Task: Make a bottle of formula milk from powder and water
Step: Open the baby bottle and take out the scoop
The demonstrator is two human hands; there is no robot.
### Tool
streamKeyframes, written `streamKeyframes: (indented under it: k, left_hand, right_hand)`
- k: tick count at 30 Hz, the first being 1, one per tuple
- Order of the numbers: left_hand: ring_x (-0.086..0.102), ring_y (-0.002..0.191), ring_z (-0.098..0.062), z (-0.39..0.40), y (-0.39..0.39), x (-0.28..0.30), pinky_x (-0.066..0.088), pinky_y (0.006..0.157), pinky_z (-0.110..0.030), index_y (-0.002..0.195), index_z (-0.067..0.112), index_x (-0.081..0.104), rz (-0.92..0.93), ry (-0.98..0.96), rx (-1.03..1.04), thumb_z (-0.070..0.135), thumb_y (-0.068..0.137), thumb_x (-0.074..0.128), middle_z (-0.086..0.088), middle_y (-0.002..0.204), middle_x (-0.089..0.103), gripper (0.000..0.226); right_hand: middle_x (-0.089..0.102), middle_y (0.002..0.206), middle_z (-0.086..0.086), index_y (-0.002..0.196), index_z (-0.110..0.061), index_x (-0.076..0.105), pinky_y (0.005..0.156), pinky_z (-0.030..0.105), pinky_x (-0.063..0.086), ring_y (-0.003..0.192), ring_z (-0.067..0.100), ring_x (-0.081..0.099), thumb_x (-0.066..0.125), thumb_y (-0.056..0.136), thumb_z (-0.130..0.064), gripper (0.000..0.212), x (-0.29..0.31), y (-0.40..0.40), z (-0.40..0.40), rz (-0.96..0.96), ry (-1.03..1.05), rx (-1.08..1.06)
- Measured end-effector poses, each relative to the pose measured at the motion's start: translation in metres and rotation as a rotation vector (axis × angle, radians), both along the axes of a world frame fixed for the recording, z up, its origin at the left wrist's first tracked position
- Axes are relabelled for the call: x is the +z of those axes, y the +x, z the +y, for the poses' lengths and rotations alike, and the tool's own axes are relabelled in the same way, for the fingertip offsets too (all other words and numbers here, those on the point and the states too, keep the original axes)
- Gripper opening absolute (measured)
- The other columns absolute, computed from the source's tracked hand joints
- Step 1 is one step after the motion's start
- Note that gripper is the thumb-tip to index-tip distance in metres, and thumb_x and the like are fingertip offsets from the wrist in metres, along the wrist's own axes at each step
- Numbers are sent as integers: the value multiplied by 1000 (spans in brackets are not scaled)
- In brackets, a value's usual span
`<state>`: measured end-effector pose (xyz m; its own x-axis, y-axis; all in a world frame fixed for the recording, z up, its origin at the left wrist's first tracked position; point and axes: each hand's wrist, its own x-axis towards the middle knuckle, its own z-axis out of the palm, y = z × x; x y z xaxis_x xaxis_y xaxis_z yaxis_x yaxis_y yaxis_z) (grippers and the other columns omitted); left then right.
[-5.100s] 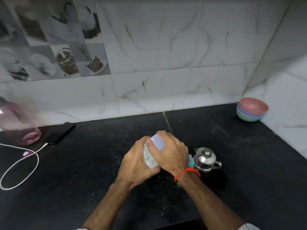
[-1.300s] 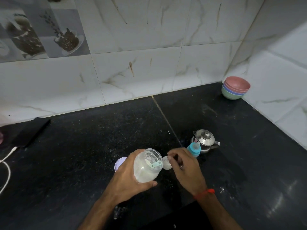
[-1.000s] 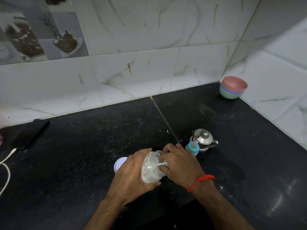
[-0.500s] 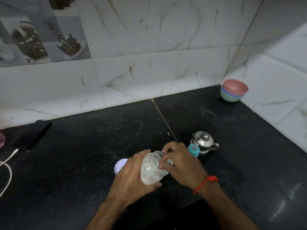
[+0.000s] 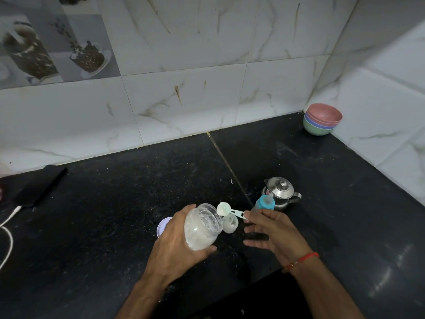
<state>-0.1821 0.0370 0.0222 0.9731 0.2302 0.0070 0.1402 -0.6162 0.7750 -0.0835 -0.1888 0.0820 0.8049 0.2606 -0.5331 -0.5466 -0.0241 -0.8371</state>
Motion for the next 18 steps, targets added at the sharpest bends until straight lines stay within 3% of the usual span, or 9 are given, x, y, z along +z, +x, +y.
streamKeyframes:
  k: [4, 10, 14, 18]
  left_hand:
    - [48, 132, -2, 6, 0, -6, 55, 103, -44, 145, 54, 29, -4, 8, 17, 68, 55, 90, 38, 140, 44, 110]
    - [50, 134, -7, 14, -1, -8, 55, 103, -46, 144, 55, 29, -36, 10, 37, 69, 55, 90, 31, 144, 46, 109]
    - [48, 131, -1, 16, -2, -7, 52, 103, -36, 145, 54, 30, -58, 9, 44, 64, 56, 93, 33, 142, 45, 109]
    - [49, 131, -2, 20, -2, -5, 54, 103, -39, 146, 51, 32, -51, 11, 59, 65, 56, 92, 31, 144, 45, 109]
  right_hand:
    - [70, 83, 7, 86, -10, 73, 68, 40, 62, 73, 18, 63, 74, 93, -17, 10, -22, 1, 0, -128, -73, -112]
    - [64, 73, -12, 82, -30, 65, 61, 27, 52, 66, 6, 60, 72, 93, -28, 13, -63, -13, 3, -853, -665, -100]
    - [63, 82, -8, 86, -22, 67, 57, 30, 55, 72, 12, 62, 70, 94, -21, 9, -101, -18, 3, -1193, -1013, 116]
    - [67, 86, -4, 88, -17, 71, 63, 25, 55, 75, 13, 63, 59, 94, -25, 17, -118, -18, 0, -1303, -993, 69]
